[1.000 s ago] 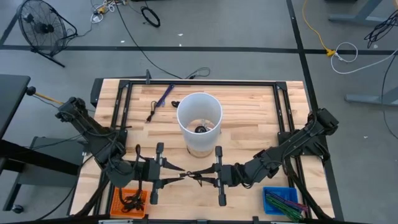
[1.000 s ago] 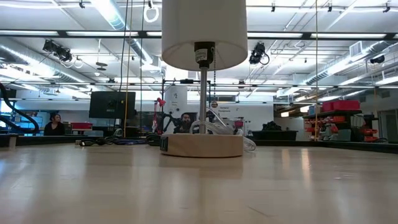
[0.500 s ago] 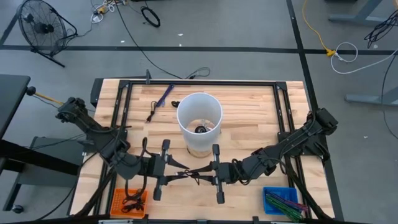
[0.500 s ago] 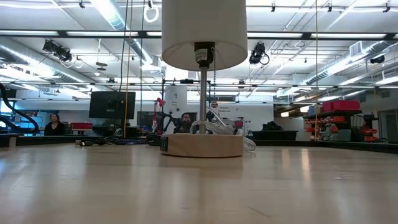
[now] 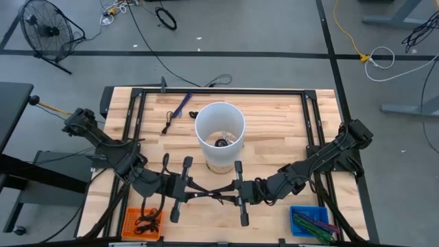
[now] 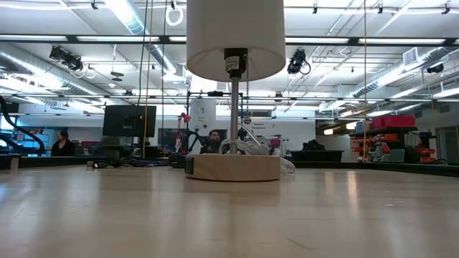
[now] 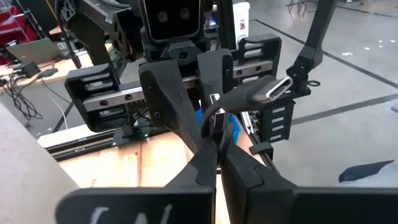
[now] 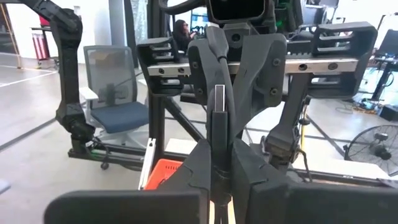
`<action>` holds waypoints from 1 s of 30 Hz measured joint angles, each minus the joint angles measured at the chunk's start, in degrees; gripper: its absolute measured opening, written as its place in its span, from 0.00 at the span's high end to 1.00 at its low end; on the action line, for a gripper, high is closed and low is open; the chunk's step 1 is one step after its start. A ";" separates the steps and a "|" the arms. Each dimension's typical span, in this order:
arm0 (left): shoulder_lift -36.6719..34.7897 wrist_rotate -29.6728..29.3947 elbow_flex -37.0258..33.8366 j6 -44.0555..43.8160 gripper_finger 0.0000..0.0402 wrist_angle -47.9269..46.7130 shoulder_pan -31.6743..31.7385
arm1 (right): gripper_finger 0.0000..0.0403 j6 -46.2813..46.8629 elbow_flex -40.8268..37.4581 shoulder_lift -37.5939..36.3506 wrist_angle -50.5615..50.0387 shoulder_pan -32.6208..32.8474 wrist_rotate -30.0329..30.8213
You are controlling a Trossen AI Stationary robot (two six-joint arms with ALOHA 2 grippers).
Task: Pick & Place USB Port
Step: Put the black charger cable into the orange bin
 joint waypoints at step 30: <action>0.01 -7.58 -0.02 -43.87 0.99 -35.96 -21.58 | 0.60 9.47 0.07 -0.01 -12.30 -0.07 -0.42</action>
